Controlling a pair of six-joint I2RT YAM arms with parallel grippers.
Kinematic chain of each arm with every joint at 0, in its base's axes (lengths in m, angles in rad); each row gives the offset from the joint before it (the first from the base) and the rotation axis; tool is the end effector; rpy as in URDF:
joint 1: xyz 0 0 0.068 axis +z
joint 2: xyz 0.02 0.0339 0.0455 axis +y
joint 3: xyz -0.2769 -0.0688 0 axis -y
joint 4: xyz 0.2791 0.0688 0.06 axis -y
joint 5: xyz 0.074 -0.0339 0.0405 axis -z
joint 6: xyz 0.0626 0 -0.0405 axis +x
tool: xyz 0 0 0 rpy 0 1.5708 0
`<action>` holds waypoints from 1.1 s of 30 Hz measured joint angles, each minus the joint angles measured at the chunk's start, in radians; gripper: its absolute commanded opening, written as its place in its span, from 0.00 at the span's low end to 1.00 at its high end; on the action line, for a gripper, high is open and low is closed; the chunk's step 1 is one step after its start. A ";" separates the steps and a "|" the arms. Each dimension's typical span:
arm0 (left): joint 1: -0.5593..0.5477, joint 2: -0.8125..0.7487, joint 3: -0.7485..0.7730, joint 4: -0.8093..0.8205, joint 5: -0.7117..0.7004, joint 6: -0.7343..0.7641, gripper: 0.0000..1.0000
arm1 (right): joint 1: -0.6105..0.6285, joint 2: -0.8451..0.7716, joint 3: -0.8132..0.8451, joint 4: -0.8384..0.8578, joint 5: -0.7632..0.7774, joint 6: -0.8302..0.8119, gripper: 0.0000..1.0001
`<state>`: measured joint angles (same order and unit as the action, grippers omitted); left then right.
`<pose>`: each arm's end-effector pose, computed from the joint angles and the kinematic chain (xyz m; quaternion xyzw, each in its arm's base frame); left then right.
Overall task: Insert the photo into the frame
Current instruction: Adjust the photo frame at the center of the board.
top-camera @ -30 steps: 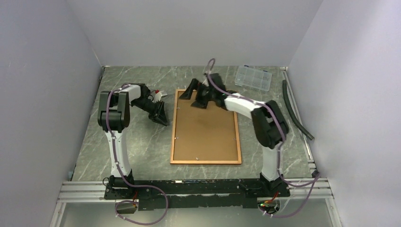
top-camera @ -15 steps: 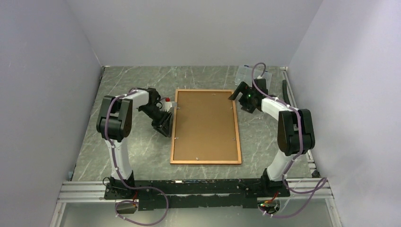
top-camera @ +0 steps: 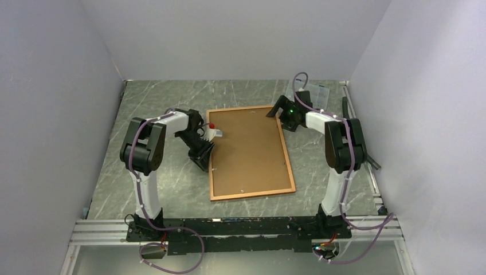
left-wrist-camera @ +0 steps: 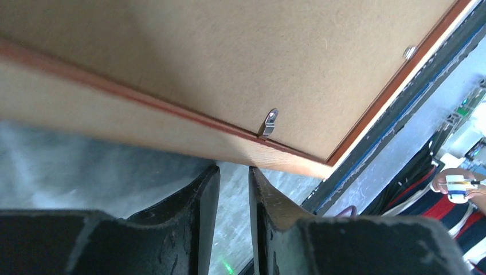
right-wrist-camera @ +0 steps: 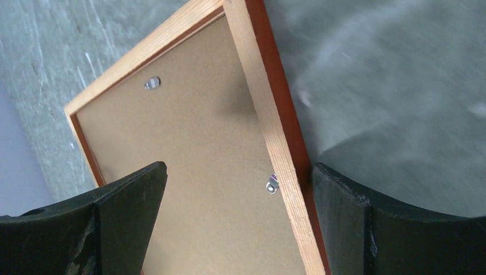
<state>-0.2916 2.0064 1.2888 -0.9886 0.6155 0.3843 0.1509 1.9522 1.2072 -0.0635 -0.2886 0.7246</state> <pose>0.3437 -0.1409 0.1022 -0.2959 -0.9038 0.3049 0.0504 0.4535 0.0870 0.1285 0.2086 0.8962 0.2769 0.2768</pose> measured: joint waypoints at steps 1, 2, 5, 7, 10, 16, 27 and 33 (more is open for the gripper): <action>-0.011 0.000 0.000 -0.007 -0.003 0.000 0.32 | 0.012 0.023 0.031 0.001 0.001 0.000 1.00; -0.023 0.001 0.000 -0.015 -0.005 0.004 0.32 | 0.029 0.055 0.077 -0.003 0.003 -0.001 1.00; -0.078 0.015 0.006 -0.051 -0.006 0.016 0.33 | 0.082 0.151 0.220 -0.015 0.005 -0.004 1.00; -0.121 0.030 0.016 -0.088 -0.003 0.018 0.34 | 0.121 0.219 0.324 -0.018 0.007 -0.014 1.00; -0.185 0.048 0.026 -0.137 0.025 0.024 0.37 | 0.170 0.302 0.456 -0.035 -0.005 -0.030 1.00; -0.253 0.059 0.065 -0.209 0.087 0.074 0.45 | 0.220 0.344 0.562 -0.130 -0.025 -0.074 1.00; -0.087 -0.018 0.240 -0.334 0.057 0.180 0.50 | 0.069 0.016 0.300 -0.205 0.008 -0.085 1.00; 0.186 0.124 0.678 -0.290 0.030 0.089 0.50 | 0.083 -0.365 -0.072 -0.211 0.026 -0.033 1.00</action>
<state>-0.1055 2.1300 1.9663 -1.2789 0.6456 0.4736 0.2337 1.5871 1.1351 -0.2745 -0.2630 0.6914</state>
